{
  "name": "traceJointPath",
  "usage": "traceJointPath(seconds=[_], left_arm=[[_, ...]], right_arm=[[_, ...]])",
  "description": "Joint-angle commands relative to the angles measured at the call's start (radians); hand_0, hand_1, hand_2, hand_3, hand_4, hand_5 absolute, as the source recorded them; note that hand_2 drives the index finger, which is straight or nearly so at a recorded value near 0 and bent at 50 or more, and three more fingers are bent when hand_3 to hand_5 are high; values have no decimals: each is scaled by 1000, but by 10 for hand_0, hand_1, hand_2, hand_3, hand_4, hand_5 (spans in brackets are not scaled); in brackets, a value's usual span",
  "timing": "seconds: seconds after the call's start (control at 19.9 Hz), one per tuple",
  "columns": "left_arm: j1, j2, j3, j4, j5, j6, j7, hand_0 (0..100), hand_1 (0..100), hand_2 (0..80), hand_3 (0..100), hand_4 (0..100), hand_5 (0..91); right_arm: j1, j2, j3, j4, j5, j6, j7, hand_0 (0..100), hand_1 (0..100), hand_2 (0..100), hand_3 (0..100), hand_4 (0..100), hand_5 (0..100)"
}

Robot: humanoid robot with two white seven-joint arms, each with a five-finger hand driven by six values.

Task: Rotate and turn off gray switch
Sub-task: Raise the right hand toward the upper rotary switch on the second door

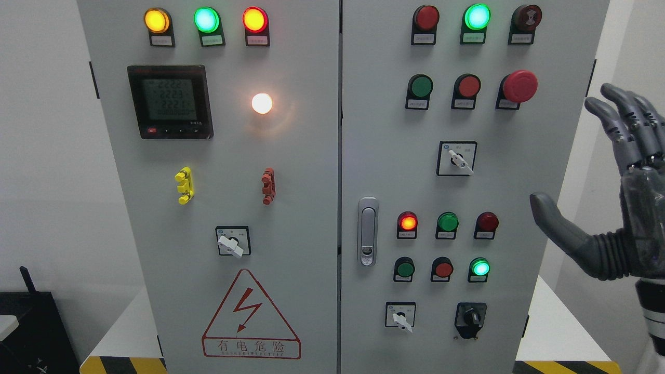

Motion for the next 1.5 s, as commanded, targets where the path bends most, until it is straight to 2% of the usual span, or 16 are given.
traceJointPath(seconds=[0.0, 0.35, 0.6, 0.75, 0.8, 0.85, 0.9, 0.95, 1.0, 1.05, 1.15, 1.25, 1.45], left_arm=[[0, 0, -2, 14, 0, 0, -1, 120, 389, 0, 0, 0, 0], [0, 0, -2, 14, 0, 0, -1, 120, 389, 0, 0, 0, 0], [0, 0, -2, 14, 0, 0, 0, 120, 389, 0, 0, 0, 0], [0, 0, -2, 14, 0, 0, 0, 120, 389, 0, 0, 0, 0], [0, 0, -2, 14, 0, 0, 0, 120, 389, 0, 0, 0, 0], [0, 0, -2, 14, 0, 0, -1, 120, 389, 0, 0, 0, 0], [0, 0, -2, 14, 0, 0, -1, 120, 389, 0, 0, 0, 0], [0, 0, -2, 14, 0, 0, -1, 120, 389, 0, 0, 0, 0], [0, 0, -2, 14, 0, 0, -1, 120, 389, 0, 0, 0, 0], [0, 0, -2, 14, 0, 0, 0, 120, 389, 0, 0, 0, 0], [0, 0, -2, 14, 0, 0, -1, 120, 389, 0, 0, 0, 0], [0, 0, -2, 14, 0, 0, 0, 120, 389, 0, 0, 0, 0], [0, 0, -2, 14, 0, 0, 0, 120, 389, 0, 0, 0, 0]], right_arm=[[-2, 2, 4, 1, 0, 1, -1, 227, 189, 0, 0, 0, 0], [-2, 2, 5, 1, 0, 1, -8, 230, 187, 0, 0, 0, 0], [-2, 2, 4, 1, -2, 1, -14, 215, 268, 0, 0, 0, 0], [-2, 3, 5, 1, -5, -2, -45, 222, 301, 0, 0, 0, 0], [-2, 6, 8, 2, -6, -4, -62, 220, 315, 0, 89, 0, 0], [-4, 20, 21, 7, -9, -5, -73, 222, 332, 0, 295, 149, 27], [-5, 34, 33, 10, -9, -7, -77, 226, 335, 0, 383, 260, 180], [-5, 39, 34, 10, -9, -7, -85, 242, 338, 0, 465, 394, 431], [-5, 39, 38, 10, -9, -7, -94, 264, 339, 0, 514, 478, 596], [-5, 39, 41, 10, -9, -7, -103, 280, 343, 4, 541, 519, 668], [-4, 45, 47, 13, -9, -1, -105, 316, 353, 83, 606, 625, 808], [-4, 49, 51, 22, -8, 1, -110, 322, 358, 141, 668, 690, 913], [-5, 60, 73, 36, -8, 25, -111, 240, 361, 243, 740, 763, 991]])
